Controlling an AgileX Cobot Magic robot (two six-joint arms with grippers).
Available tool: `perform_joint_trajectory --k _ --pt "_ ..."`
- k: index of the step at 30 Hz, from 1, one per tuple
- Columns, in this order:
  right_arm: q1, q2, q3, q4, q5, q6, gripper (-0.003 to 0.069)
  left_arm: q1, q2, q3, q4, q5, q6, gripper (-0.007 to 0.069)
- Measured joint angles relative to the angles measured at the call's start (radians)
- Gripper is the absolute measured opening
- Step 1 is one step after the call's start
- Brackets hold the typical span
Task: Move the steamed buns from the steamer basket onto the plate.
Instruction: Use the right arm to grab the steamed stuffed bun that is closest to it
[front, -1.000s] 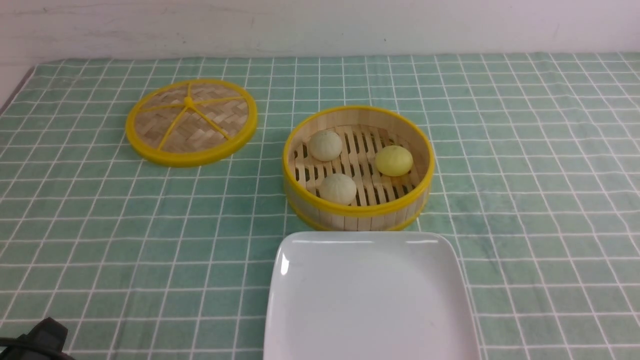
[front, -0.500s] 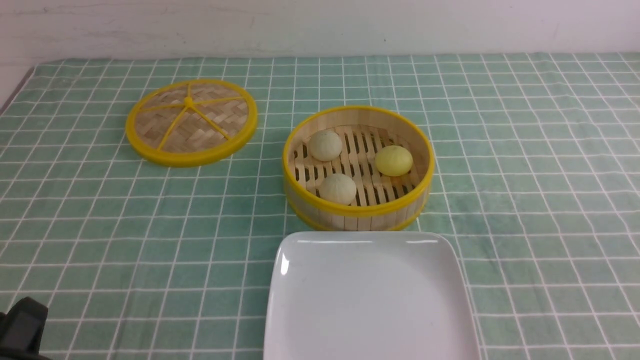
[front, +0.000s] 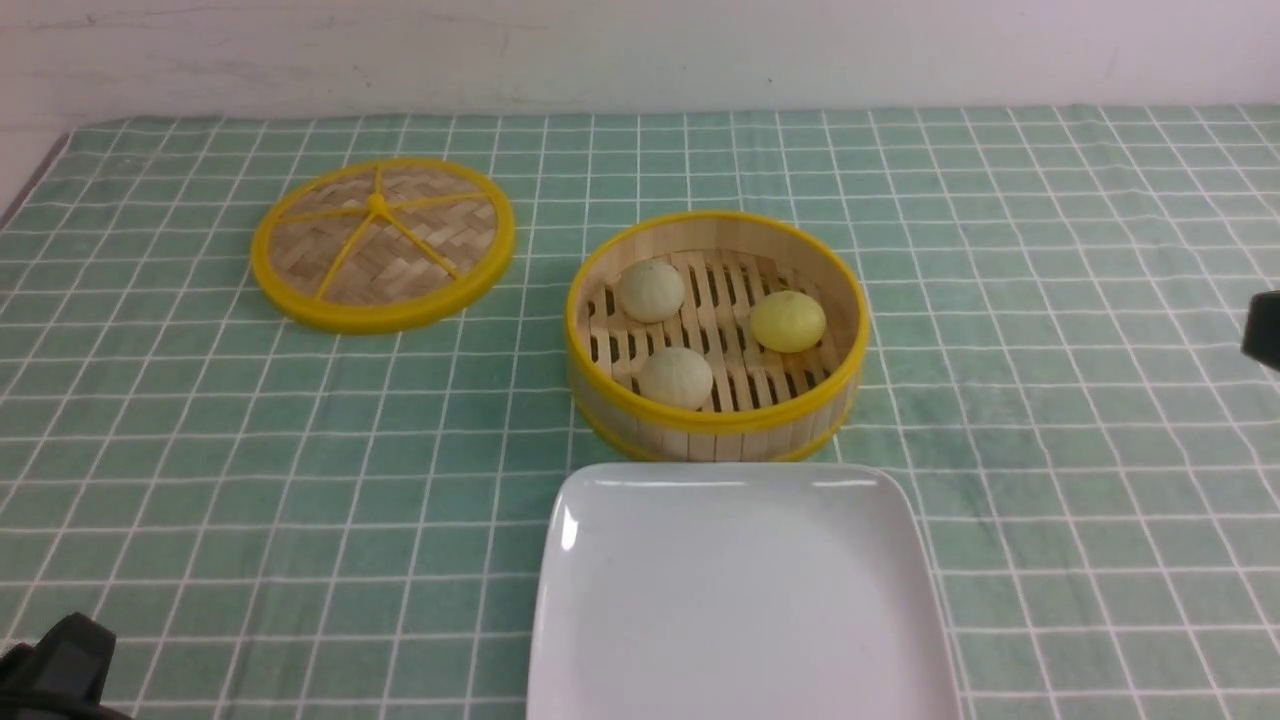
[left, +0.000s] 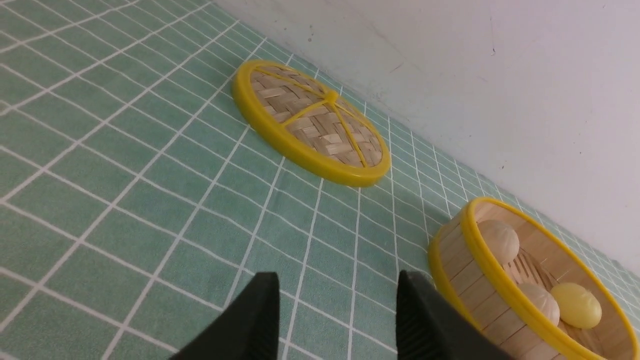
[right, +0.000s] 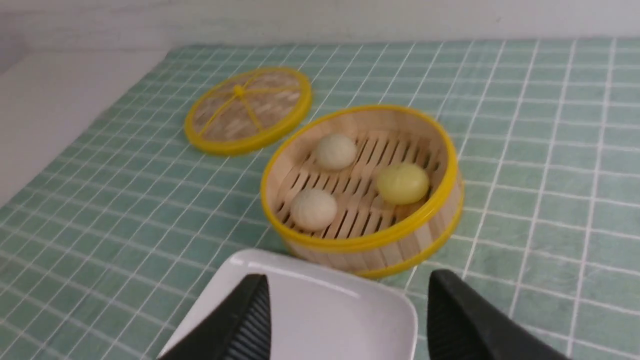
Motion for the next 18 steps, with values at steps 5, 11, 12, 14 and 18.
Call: perform_joint_trajectory --k 5,11,12,14,18 --pt "0.0 0.149 -0.115 -0.003 0.099 -0.05 0.0407 0.0 0.0 -0.001 -0.001 0.019 0.008 0.0347" --pt "0.0 0.263 -0.243 -0.005 0.162 -0.183 0.0404 0.0 0.0 -0.068 -0.029 0.055 0.008 0.0347" --pt "0.0 0.288 -0.274 0.001 0.174 -0.207 0.0401 0.0 0.0 -0.106 -0.036 0.055 0.01 0.0347" --pt "0.0 0.308 -0.292 0.024 0.174 -0.233 0.0398 0.0 0.0 -0.15 -0.039 0.051 0.011 0.0347" --pt "0.0 0.328 -0.298 0.118 0.164 -0.298 0.0388 0.0 0.024 -0.236 -0.042 0.046 0.011 0.0347"
